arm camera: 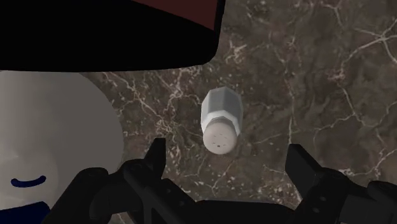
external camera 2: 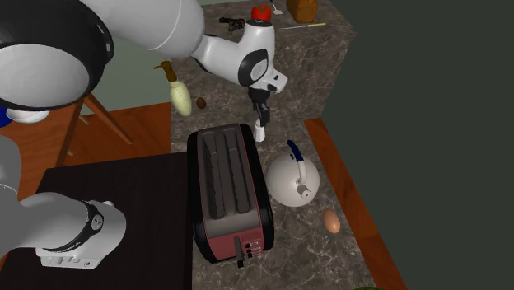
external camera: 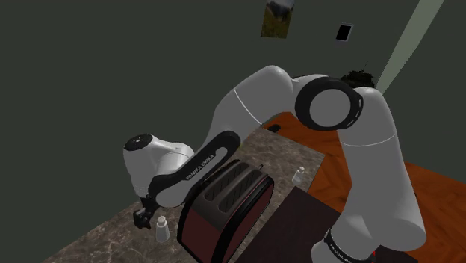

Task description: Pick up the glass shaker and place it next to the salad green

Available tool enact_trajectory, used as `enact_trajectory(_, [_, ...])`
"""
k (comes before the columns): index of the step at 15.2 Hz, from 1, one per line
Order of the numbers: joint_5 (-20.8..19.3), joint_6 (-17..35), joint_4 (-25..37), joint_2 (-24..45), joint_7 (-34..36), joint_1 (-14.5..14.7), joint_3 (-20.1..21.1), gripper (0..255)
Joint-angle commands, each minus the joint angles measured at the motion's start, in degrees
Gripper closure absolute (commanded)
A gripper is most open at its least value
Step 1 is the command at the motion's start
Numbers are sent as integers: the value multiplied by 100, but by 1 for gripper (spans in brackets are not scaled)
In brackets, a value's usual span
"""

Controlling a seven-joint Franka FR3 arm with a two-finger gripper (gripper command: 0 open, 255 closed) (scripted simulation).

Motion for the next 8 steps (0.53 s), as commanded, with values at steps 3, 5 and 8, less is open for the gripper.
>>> enact_trajectory(3, [-101,203,19,226,60,40,-82,0])
enact_trajectory(5, [-161,330,34,369,96,65,-133,0])
enact_trajectory(8, [-161,330,34,369,96,65,-134,0])
